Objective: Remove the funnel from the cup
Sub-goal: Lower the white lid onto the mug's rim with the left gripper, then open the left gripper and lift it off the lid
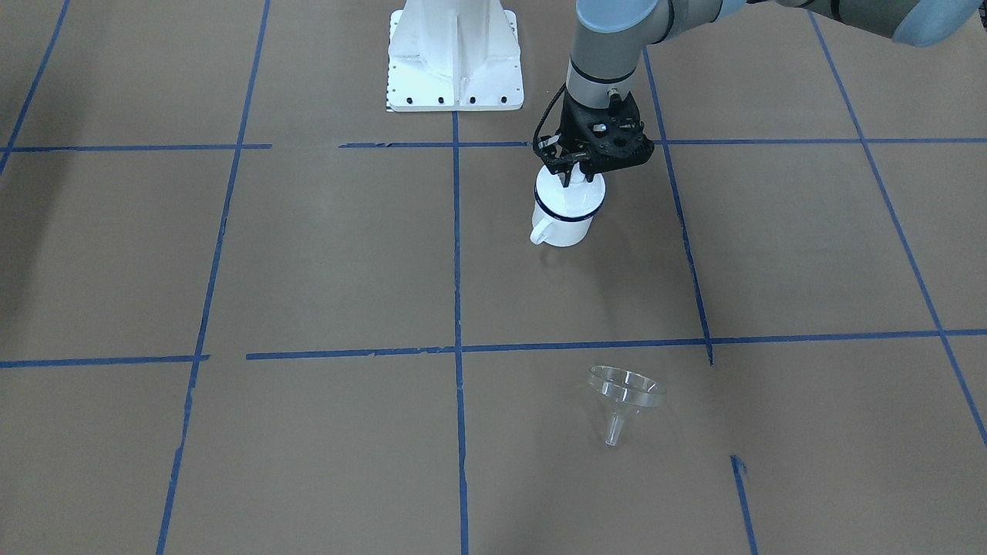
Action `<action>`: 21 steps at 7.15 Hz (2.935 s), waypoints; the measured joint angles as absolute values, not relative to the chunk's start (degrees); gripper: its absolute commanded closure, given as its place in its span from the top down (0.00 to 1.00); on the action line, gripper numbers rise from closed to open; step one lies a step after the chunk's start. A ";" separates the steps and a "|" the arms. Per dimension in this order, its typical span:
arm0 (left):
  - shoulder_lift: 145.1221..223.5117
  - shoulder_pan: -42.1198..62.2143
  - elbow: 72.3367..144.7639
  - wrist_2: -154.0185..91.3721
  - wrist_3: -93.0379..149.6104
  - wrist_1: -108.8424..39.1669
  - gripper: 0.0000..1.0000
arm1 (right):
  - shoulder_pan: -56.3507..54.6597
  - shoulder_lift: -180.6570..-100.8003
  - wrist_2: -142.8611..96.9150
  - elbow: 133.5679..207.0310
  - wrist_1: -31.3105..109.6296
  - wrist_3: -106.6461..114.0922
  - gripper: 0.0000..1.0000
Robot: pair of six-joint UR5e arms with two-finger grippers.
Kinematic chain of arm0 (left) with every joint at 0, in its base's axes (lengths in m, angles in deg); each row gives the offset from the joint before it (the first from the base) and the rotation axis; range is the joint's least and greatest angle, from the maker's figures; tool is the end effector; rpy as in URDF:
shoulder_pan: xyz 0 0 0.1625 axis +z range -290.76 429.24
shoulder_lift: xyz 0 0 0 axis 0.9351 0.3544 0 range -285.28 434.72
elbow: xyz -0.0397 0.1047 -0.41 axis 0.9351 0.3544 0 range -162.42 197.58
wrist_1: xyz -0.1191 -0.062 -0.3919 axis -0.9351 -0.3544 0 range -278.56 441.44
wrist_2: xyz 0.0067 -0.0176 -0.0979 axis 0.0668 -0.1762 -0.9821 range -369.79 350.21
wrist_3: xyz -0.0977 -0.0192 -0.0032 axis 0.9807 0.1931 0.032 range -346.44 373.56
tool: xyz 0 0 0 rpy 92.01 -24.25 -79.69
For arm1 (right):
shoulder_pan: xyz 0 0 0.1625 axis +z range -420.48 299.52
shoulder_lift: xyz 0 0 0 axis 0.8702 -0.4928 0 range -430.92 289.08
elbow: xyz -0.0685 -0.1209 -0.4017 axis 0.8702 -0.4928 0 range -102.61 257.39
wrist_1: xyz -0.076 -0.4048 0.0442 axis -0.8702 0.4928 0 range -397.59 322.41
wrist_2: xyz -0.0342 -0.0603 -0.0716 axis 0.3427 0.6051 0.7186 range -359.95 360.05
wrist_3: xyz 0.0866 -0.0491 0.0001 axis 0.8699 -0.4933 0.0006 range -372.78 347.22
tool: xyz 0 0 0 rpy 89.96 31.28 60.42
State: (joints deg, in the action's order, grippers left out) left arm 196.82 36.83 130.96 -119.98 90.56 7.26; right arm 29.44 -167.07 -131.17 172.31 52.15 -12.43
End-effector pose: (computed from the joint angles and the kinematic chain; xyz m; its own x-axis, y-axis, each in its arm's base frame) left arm 0.4404 -0.3969 0.2078 0.7047 -0.1973 -0.6815 0.1628 0.9799 -0.1154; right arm 0.0670 -0.4450 0.6701 0.7522 0.0162 0.6587 -0.0031 0.9998 -0.0210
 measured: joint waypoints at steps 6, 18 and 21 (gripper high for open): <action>196.80 36.90 130.73 -119.98 90.18 7.24 0.00 | 29.44 -167.07 -131.17 172.31 52.15 -12.43 1.00; 196.79 36.90 129.97 -120.09 89.93 5.96 1.00 | 29.44 -167.07 -131.17 172.31 52.15 -12.43 1.00; 197.03 36.69 132.02 -119.61 89.85 5.86 1.00 | 29.43 -167.07 -131.17 172.31 52.15 -12.43 1.00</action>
